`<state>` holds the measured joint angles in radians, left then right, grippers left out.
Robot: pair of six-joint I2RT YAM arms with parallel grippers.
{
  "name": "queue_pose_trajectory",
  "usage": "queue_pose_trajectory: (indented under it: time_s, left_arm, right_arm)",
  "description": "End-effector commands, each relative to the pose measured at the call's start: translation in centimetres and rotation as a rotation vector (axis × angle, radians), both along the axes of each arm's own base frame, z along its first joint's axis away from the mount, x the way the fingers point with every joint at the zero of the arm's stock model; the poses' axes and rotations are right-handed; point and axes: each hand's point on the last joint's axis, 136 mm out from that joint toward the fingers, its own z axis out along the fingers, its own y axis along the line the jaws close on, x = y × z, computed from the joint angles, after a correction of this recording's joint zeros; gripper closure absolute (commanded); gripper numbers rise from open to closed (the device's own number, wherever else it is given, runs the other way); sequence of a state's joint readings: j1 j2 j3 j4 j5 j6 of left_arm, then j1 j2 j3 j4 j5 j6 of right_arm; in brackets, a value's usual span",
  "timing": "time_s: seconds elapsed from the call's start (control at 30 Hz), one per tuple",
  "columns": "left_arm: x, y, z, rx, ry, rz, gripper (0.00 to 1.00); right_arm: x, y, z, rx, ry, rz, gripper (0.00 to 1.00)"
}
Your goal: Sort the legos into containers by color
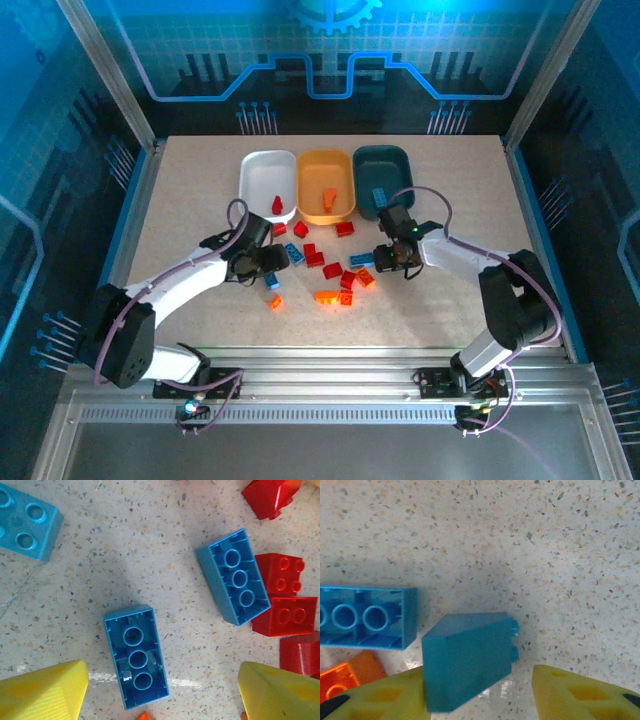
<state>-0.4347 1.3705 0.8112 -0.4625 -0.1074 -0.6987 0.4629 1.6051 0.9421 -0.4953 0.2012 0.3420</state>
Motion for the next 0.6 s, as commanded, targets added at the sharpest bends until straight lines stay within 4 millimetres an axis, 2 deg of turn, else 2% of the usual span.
queue_pose_trajectory:
  time_s: [0.0,0.17,0.33,0.47,0.57]
  left_arm:
    - [0.4,-0.1,1.8,-0.009,-0.039,-0.026,0.19]
    - [0.3,0.4,2.1,-0.006,-0.053,-0.022,0.19]
    - [0.1,0.8,2.3,-0.006,-0.054,-0.018,0.18]
    - [0.0,1.2,2.9,-0.005,-0.069,-0.015,0.18]
    - [0.3,1.2,3.9,-0.016,-0.088,-0.015,0.17]
  right_arm:
    - [1.7,0.7,-0.1,0.019,-0.011,0.024,0.46]
    - [2.7,0.6,-1.2,0.011,0.005,0.02,0.49]
    - [2.7,0.3,-1.9,-0.02,0.027,0.009,0.69]
    - [2.7,-0.1,0.7,-0.022,-0.043,-0.009,0.77]
    - [3.7,-0.4,4.7,-0.015,-0.138,-0.023,0.78]
